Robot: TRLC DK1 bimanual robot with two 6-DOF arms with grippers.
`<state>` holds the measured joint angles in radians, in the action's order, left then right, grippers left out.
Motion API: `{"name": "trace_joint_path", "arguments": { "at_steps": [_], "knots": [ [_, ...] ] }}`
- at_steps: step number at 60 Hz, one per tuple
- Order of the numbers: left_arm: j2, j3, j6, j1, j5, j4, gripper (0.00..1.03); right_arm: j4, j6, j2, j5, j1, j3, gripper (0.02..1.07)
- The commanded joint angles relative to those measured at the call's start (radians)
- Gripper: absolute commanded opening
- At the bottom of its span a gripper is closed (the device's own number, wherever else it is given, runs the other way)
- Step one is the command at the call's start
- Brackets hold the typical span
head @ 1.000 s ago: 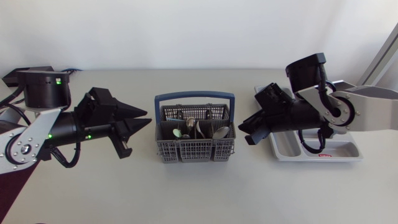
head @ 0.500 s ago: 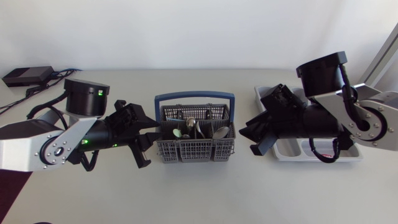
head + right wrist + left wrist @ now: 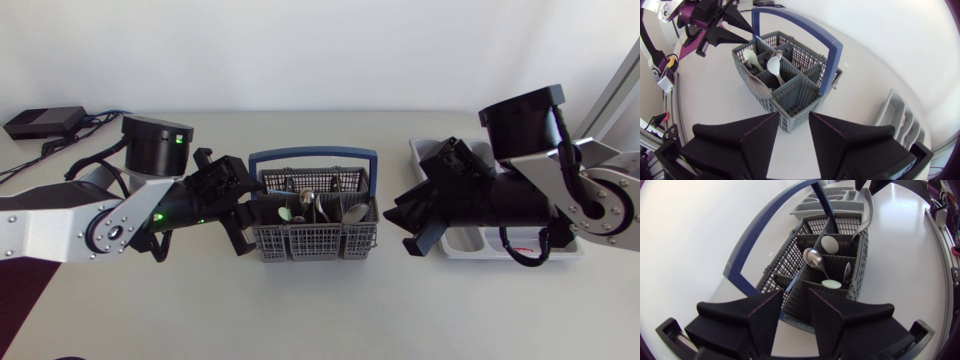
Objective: Sort the cutlery from the basket into the organizer compartments.
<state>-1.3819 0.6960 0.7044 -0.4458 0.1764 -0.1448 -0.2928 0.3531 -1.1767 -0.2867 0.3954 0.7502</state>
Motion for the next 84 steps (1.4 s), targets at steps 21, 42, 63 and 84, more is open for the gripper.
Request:
{"name": "trace_joint_path", "arguments": {
  "at_steps": [21,42,63,84],
  "knots": [
    [-0.075,0.068,0.004,-0.008,-0.018,-0.027,0.36,-0.012,0.018,0.026,0.001,0.013,-0.038,0.49],
    [-0.121,0.092,0.009,-0.004,-0.018,-0.038,0.33,-0.008,0.021,0.023,0.001,0.011,-0.043,0.49],
    [-0.14,0.105,0.009,-0.004,-0.018,-0.039,0.15,-0.002,0.026,0.023,0.001,0.011,-0.051,0.48],
    [-0.112,0.091,0.007,-0.013,-0.02,-0.03,0.04,0.001,0.026,0.028,0.001,0.011,-0.064,0.48]
  ]
}}
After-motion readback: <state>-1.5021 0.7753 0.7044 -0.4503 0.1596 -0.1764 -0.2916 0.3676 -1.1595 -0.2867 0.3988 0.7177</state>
